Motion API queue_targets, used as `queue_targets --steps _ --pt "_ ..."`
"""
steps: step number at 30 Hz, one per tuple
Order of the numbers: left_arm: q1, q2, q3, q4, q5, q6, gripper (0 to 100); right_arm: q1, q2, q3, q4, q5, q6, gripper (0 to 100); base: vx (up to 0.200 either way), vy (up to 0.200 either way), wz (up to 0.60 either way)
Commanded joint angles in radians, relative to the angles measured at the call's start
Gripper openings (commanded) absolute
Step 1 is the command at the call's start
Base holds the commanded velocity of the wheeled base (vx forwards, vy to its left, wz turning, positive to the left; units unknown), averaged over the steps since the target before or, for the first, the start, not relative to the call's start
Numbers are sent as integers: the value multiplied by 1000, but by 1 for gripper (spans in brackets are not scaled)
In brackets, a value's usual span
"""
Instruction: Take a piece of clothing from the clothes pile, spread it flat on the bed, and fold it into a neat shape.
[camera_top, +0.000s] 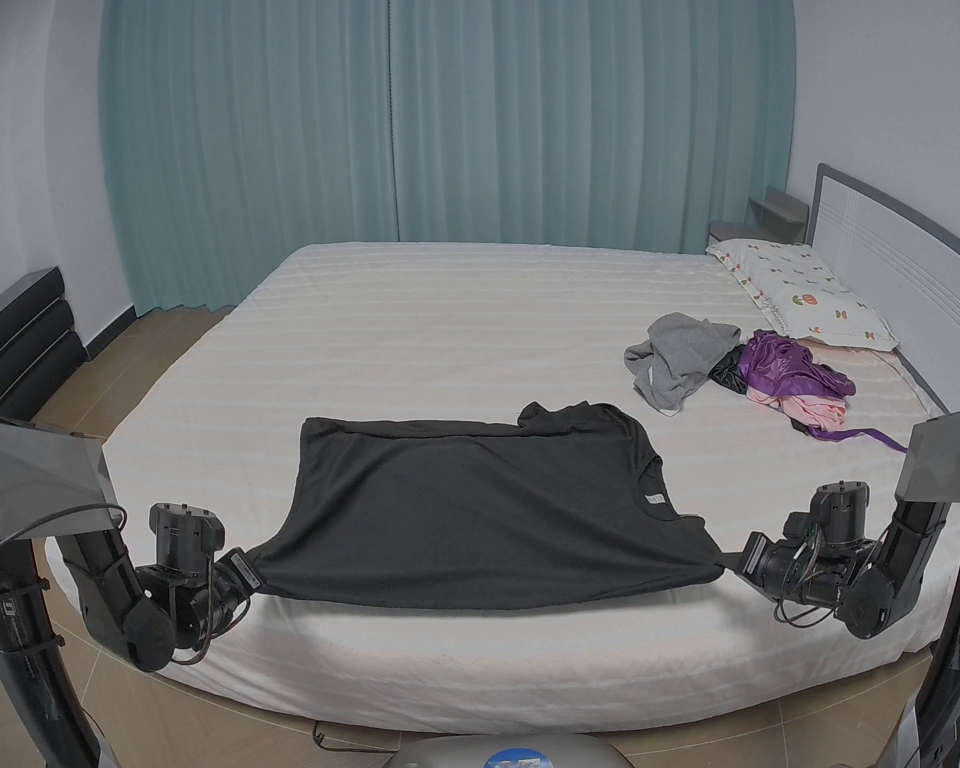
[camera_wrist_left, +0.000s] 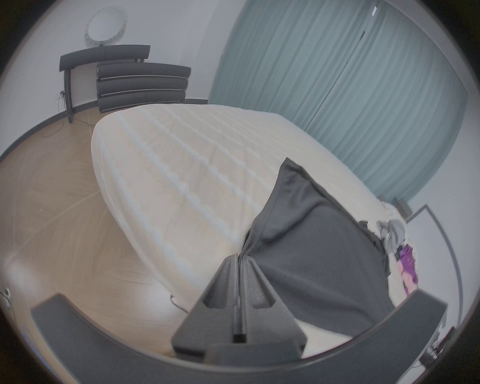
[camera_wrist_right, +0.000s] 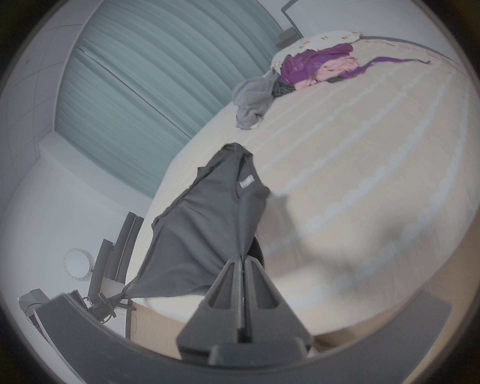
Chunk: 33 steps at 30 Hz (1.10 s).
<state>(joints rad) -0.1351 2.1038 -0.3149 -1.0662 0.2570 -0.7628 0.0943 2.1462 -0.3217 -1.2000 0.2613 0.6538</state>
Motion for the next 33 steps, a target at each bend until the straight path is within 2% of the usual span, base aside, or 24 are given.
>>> queue_targets --steps 1,3,8,11,12,15,18,19,23,28,29,31,33 --pt "0 5 -81 -3 -1 -61 0 2 15 -92 11 -4 1 0 0 0 0" --pt "3 48 -145 -3 -5 -127 0 5 74 -189 23 -8 0 0 0 0 0" --pt "35 122 -237 -3 -7 -187 0 9 159 -359 92 -11 1 0 0 0 0" --pt "51 145 -270 -5 -9 -194 0 12 195 -428 103 -16 3 0 0 0 0" --pt "66 166 -297 -5 -9 -198 0 15 236 -504 112 -36 0 0 0 0 0" --pt "75 183 -308 -5 -9 -214 0 24 276 -585 143 -66 -2 0 0 0 0" --pt "77 202 -306 -3 -32 -234 0 28 336 -734 250 -85 0 0 0 0 0" --pt "75 206 -306 -3 -38 -234 0 30 357 -766 263 -85 0 100 0 0 0" --pt "71 214 -306 -3 -41 -234 0 36 380 -813 272 -83 0 100 0 0 0" --pt "71 219 -306 -3 -42 -234 0 24 325 -758 229 -70 10 100 0 0 0" --pt "71 220 -303 -3 -42 -236 0 10 253 -668 220 -10 -3 100 0 0 0" --pt "71 222 -305 -3 -42 -237 0 18 207 -593 214 35 -22 100 0 0 0" --pt "71 220 -302 -3 -42 -240 0 32 175 -542 215 36 -31 100 0 0 0"
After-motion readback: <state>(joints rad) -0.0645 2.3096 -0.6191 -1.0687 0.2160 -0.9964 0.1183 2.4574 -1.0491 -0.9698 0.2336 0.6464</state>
